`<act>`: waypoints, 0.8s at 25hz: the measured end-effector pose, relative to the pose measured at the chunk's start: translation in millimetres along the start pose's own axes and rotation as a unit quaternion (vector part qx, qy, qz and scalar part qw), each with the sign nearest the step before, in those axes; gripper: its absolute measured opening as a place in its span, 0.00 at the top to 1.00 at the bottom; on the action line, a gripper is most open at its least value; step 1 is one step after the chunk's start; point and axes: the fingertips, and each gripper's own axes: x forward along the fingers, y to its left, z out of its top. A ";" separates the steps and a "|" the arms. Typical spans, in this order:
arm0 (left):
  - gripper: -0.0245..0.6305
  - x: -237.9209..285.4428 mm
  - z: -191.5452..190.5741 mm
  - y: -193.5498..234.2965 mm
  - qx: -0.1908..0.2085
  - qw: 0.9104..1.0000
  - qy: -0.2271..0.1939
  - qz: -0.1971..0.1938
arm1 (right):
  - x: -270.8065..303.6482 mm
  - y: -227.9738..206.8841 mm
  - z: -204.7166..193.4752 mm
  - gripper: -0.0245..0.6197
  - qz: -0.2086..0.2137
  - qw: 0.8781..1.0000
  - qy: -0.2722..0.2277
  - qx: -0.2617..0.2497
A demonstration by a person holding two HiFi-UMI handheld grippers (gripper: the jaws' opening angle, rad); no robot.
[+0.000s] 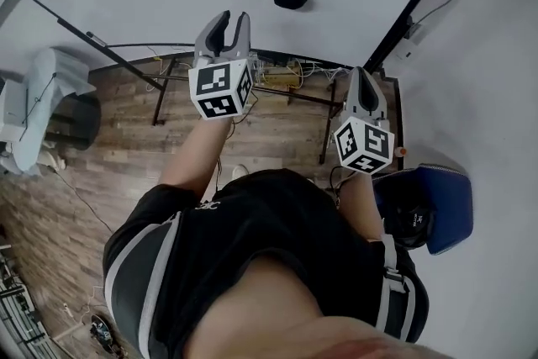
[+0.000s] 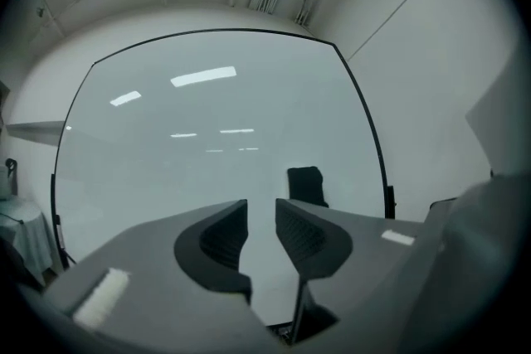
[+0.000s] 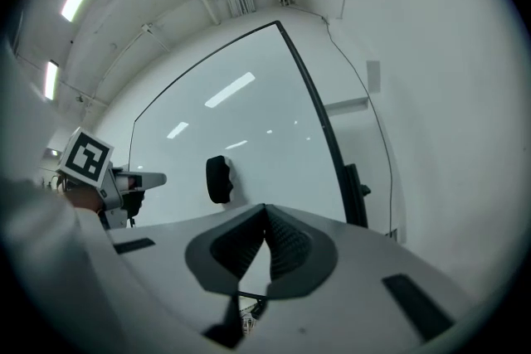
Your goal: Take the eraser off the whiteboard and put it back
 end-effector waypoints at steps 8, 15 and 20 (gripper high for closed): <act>0.95 -54.6 -18.9 51.6 -0.003 0.999 0.016 0.033 | 21.6 54.5 -4.1 0.95 0.044 0.999 -0.001 0.002; 0.95 -88.4 -66.2 39.2 -0.017 0.998 0.057 -0.012 | 26.4 88.8 -11.1 0.95 0.071 0.998 0.001 0.000; 0.95 -89.4 -73.3 34.0 -0.022 0.997 0.063 -0.036 | 27.8 98.2 -14.7 0.95 0.067 0.998 -0.003 -0.013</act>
